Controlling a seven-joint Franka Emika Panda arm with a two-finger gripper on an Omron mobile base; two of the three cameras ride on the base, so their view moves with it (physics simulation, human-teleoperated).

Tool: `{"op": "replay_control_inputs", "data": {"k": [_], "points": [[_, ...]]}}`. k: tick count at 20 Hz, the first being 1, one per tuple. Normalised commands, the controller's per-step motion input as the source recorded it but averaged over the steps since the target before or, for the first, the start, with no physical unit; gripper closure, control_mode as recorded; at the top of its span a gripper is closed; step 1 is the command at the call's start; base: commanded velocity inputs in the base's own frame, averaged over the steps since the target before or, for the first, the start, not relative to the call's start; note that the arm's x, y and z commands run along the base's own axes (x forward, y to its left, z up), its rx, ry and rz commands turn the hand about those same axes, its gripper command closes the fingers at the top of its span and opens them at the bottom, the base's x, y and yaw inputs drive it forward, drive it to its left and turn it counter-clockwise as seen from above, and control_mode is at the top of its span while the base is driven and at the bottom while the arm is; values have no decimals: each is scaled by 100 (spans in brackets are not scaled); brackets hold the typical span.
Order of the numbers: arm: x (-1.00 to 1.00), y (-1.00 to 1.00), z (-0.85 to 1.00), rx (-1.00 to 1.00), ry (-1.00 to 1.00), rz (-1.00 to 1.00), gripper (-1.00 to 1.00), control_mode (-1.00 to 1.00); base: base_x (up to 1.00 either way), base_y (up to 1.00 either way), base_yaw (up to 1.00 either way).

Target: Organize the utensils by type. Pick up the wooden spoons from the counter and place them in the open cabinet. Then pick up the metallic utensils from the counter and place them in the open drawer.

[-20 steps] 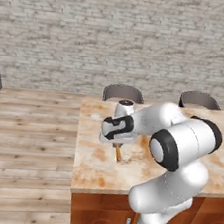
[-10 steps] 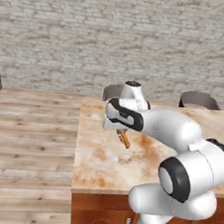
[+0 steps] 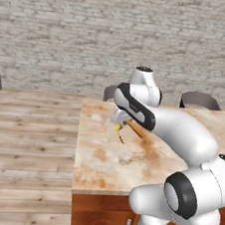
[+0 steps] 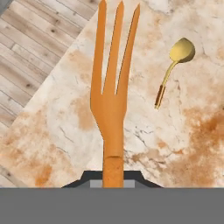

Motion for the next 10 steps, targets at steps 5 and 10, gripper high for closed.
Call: {"op": "replay_control_inputs", "data": {"k": [5,10], "points": [[-28,-8,26,0,-14,9,100,-100,0,0,0],[-1,0,0,0,0,-1,100,-100,0,0,0]]}}
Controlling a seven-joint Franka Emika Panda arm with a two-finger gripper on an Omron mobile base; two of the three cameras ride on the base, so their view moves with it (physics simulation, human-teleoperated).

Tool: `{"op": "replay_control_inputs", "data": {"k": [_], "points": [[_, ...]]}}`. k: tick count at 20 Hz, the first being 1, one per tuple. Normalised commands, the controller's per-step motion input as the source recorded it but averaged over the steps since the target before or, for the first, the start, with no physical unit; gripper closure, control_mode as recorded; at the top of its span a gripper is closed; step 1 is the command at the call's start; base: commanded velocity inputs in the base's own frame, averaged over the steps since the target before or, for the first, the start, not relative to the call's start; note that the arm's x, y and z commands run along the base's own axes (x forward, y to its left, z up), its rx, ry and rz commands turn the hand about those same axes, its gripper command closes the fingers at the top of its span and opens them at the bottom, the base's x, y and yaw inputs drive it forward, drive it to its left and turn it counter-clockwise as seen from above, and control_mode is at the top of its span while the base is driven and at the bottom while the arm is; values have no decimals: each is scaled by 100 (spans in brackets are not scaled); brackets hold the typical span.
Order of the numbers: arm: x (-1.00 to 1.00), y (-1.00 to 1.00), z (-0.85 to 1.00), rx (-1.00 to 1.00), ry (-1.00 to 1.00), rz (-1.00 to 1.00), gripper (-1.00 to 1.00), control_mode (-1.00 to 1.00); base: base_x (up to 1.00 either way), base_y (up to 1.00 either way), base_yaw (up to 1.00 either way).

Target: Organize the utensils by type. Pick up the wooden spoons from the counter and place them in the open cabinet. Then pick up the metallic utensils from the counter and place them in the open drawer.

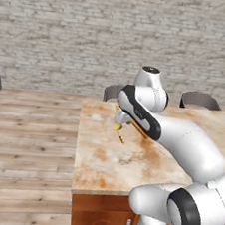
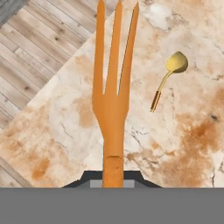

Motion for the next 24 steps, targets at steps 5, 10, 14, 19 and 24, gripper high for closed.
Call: {"op": "replay_control_inputs", "data": {"k": [5,10,14,19,24], "points": [[-12,-1,0,0,-1,0,100,100,-21,-7,-1],[0,0,0,0,0,0,100,100,-54,-39,-7],[0,0,0,0,0,0,100,100,-30,-63,-8],[0,0,0,0,0,0,100,100,-2,-72,-46],[0,0,0,0,0,0,100,100,0,-63,-62]]}}
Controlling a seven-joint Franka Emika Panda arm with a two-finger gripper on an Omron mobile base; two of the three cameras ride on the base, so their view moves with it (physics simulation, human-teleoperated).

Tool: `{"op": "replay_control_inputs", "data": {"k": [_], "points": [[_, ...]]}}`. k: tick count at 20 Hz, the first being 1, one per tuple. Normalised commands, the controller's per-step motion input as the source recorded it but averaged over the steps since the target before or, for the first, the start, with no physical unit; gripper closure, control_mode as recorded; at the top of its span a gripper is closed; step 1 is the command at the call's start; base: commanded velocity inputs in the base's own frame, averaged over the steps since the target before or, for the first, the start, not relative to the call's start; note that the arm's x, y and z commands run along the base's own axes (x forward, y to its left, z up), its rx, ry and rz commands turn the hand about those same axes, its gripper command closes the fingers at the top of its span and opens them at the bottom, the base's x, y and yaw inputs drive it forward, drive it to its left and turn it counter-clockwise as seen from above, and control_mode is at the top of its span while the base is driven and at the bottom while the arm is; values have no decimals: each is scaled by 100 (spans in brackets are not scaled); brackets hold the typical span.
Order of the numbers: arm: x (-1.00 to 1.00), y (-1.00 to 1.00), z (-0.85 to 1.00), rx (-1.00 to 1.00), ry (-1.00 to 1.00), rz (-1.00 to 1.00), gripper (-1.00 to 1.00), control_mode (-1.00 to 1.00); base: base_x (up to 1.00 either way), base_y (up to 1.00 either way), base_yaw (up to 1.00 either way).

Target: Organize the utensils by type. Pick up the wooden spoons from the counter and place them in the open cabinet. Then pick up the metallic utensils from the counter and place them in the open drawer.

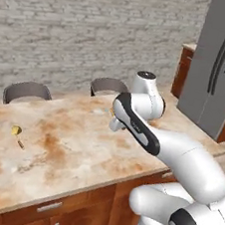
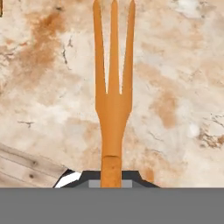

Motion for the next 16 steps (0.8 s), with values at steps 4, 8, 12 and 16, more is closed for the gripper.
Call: {"op": "replay_control_inputs", "data": {"k": [4,8,12,16], "points": [[0,0,0,0,0,0,100,100,0,-75,-51],[0,0,0,0,0,0,100,100,1,-81,-47],[0,0,0,0,0,0,100,100,3,-79,-49],[0,0,0,0,0,0,100,100,3,-79,-50]]}}
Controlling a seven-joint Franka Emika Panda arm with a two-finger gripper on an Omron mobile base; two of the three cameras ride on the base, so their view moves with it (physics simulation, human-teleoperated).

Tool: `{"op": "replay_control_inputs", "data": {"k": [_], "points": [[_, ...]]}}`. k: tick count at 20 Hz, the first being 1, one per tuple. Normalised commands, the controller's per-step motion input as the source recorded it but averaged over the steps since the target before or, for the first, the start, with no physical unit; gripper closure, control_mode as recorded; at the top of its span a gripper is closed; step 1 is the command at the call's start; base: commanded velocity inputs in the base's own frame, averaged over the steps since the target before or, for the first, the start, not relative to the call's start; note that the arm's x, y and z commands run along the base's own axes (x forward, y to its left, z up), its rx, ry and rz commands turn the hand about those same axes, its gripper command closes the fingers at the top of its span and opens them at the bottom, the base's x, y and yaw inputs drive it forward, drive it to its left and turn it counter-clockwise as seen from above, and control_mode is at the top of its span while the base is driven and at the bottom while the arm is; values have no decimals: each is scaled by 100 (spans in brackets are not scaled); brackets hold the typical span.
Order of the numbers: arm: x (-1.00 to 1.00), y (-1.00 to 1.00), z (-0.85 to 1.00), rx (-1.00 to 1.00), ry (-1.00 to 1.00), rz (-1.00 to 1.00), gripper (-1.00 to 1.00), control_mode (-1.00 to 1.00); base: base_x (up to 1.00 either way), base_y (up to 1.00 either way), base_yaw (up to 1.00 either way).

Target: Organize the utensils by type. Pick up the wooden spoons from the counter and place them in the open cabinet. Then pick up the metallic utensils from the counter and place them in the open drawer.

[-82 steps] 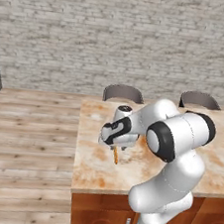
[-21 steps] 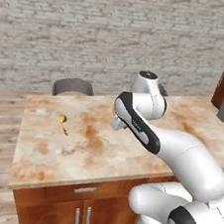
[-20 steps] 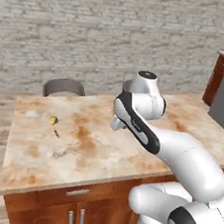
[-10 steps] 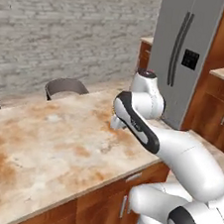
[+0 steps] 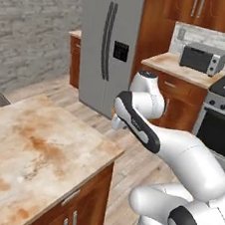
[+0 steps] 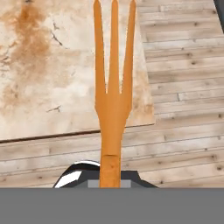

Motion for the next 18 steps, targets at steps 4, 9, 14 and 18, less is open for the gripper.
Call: {"op": "replay_control_inputs", "data": {"k": [4,9,14,18], "points": [[0,0,0,0,0,0,100,100,3,-79,-54],[0,0,0,0,0,0,100,100,3,-72,-61],[0,0,0,0,0,0,100,100,3,-63,-70],[0,0,0,0,0,0,100,100,8,-54,-74]]}}
